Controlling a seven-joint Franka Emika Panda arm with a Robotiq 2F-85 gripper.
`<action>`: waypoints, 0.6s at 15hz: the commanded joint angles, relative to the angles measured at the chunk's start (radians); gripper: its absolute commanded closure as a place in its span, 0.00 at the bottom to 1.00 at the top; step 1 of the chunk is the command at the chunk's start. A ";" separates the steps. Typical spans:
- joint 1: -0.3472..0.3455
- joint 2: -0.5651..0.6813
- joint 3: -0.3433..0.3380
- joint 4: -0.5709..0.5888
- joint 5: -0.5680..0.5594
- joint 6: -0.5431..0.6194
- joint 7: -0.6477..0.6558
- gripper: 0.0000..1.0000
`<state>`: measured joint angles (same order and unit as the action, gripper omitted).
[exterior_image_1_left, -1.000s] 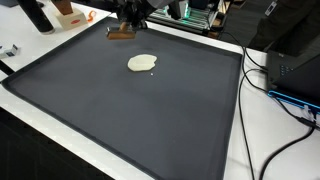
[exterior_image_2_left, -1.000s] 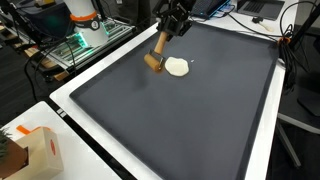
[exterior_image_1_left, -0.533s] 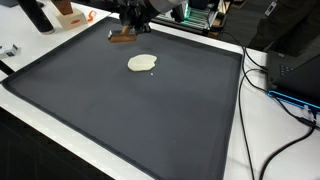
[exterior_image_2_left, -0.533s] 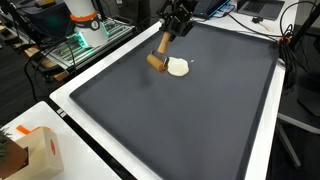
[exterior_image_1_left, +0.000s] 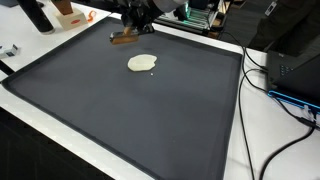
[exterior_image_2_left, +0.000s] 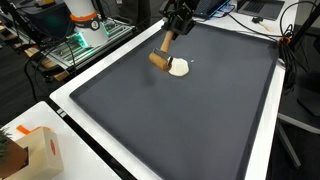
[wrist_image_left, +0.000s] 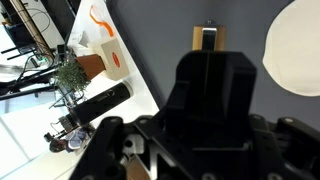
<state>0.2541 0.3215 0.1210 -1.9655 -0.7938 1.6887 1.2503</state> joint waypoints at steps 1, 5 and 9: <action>0.001 -0.007 0.006 -0.001 -0.022 0.009 -0.046 0.77; -0.003 -0.015 0.010 -0.006 -0.013 0.038 -0.090 0.77; -0.006 -0.024 0.012 -0.012 -0.004 0.081 -0.136 0.77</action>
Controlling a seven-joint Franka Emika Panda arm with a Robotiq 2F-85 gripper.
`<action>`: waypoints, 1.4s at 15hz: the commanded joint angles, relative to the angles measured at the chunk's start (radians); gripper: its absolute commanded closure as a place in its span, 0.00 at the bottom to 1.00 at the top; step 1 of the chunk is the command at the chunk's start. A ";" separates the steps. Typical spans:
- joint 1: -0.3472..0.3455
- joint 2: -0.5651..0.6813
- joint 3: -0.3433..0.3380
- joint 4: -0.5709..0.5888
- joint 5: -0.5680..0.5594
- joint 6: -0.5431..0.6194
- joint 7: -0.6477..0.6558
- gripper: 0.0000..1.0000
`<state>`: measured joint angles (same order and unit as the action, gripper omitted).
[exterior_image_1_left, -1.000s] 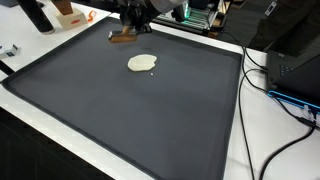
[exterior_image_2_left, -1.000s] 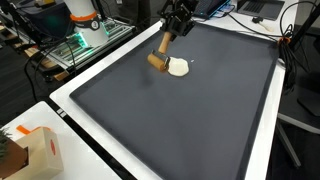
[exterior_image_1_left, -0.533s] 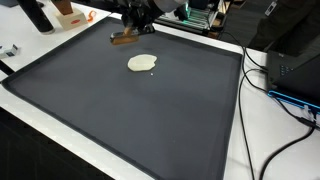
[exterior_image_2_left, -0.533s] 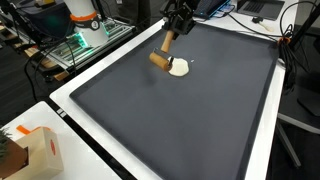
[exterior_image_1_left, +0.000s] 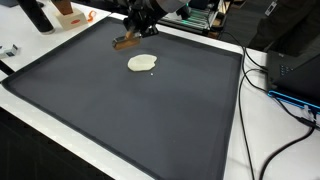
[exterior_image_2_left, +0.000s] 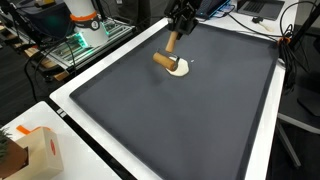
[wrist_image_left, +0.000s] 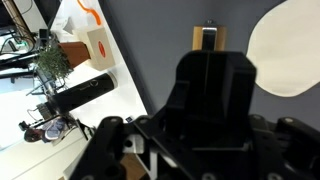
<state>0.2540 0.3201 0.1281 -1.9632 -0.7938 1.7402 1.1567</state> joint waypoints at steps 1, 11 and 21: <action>-0.007 -0.025 0.005 -0.016 -0.003 0.040 -0.053 0.77; -0.035 -0.082 0.006 -0.049 0.065 0.208 -0.215 0.77; -0.066 -0.181 -0.009 -0.091 0.249 0.315 -0.450 0.77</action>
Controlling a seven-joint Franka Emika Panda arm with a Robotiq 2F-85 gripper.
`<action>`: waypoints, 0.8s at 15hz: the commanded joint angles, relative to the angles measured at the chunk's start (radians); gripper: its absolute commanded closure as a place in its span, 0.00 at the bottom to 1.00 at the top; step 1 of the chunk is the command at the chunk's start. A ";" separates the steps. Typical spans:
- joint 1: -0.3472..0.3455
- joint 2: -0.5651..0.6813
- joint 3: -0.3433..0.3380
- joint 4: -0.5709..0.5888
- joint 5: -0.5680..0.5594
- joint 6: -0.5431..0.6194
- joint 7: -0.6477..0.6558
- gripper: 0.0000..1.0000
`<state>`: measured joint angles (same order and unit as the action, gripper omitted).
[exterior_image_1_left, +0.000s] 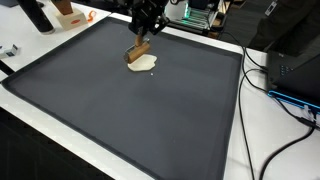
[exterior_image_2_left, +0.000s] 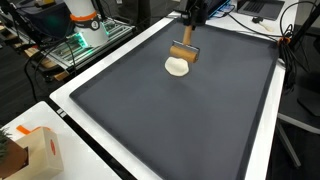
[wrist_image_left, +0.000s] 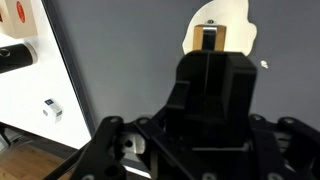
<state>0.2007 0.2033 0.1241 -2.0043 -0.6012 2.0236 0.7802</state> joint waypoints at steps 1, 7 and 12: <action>-0.016 -0.073 -0.005 -0.050 0.074 0.035 -0.100 0.77; -0.033 -0.131 -0.010 -0.062 0.178 0.048 -0.239 0.77; -0.055 -0.188 -0.012 -0.070 0.284 0.059 -0.382 0.77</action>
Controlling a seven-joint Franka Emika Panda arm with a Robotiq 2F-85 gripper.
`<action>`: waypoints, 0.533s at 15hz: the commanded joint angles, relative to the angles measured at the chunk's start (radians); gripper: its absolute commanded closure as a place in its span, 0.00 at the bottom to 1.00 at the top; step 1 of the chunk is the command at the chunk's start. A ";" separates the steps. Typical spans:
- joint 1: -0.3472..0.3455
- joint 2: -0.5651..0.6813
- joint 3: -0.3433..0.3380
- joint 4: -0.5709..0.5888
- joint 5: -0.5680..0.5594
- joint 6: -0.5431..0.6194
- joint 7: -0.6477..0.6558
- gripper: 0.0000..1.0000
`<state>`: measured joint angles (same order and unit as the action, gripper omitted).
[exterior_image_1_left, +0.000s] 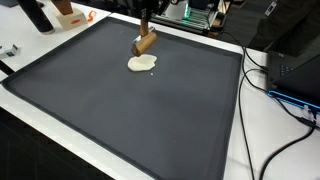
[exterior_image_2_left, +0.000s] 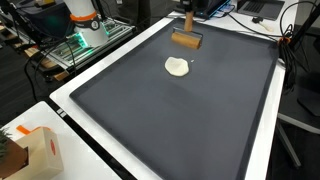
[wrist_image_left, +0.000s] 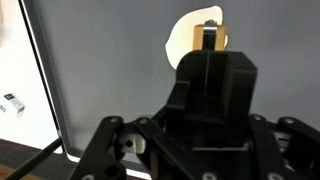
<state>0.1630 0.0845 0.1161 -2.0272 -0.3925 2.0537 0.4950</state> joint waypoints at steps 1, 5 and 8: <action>-0.023 -0.083 -0.005 -0.051 0.104 0.035 -0.135 0.77; -0.025 -0.058 0.000 -0.006 0.108 0.005 -0.149 0.52; -0.030 -0.074 0.000 -0.017 0.114 0.006 -0.164 0.52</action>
<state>0.1369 0.0102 0.1116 -2.0463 -0.2784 2.0616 0.3315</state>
